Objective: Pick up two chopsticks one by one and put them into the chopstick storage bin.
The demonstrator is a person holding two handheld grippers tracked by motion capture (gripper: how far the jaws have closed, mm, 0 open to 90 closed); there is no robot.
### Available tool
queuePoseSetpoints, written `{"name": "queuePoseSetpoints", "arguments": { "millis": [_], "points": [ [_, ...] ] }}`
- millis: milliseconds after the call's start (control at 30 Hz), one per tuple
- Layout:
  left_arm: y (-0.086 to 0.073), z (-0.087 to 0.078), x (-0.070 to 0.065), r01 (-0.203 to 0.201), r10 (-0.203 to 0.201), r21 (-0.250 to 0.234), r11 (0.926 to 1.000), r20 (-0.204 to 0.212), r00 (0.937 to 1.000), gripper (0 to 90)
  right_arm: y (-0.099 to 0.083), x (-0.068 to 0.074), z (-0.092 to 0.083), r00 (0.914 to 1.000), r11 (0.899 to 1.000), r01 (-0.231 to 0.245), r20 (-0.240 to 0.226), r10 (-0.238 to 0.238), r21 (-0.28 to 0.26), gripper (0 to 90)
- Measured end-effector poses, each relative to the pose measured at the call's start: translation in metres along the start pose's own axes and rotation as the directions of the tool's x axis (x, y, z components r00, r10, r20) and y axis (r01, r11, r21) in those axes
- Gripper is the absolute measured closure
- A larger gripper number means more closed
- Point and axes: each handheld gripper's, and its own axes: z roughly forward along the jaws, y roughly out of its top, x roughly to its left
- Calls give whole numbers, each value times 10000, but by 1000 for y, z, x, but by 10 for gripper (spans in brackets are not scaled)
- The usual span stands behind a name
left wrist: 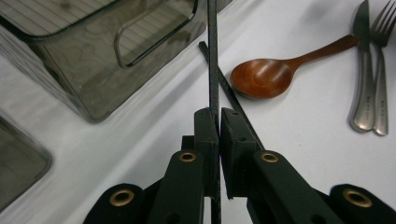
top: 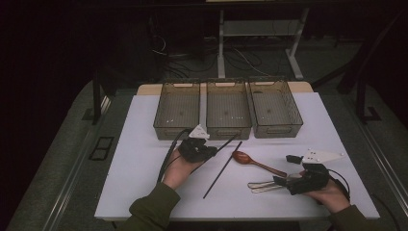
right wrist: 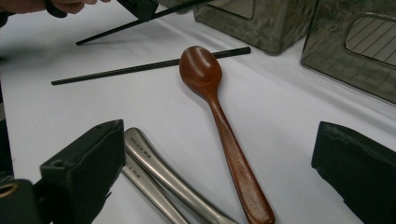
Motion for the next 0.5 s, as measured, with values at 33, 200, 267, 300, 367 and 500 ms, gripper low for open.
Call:
{"name": "queuePoseSetpoints", "arguments": {
  "millis": [33, 200, 267, 300, 367, 500],
  "points": [
    [0, -1, 0, -30, 30, -58, 10000, 29, 10000, 848, 0, 0, 0, 10000, 10000, 10, -6, -10, -2, 24],
    [2, -5, -1, 53, -51, -228, 9997, 96, 9999, 849, 0, 0, 0, 10000, 10000, 28, -3, -28, 3, 24],
    [3, -8, -2, 97, -94, -301, 9995, 98, 9999, 848, 0, 0, 0, 10000, 10000, 43, -3, -43, -2, 24],
    [4, -9, -2, 46, -42, -355, 9994, 103, 9999, 849, 0, 0, 0, 10000, 10000, 34, -1, -34, -1, 24],
    [6, -11, -3, 24, -20, -421, 9991, 110, 9999, 849, 0, 0, 0, 10000, 10000, 15, -2, -15, 3, 24],
    [10, -17, -4, 1, 5, -527, 9986, 128, 9999, 849, 0, 0, 0, 10000, 10000, 36, 1, -36, 6, 24]
  ]
}}
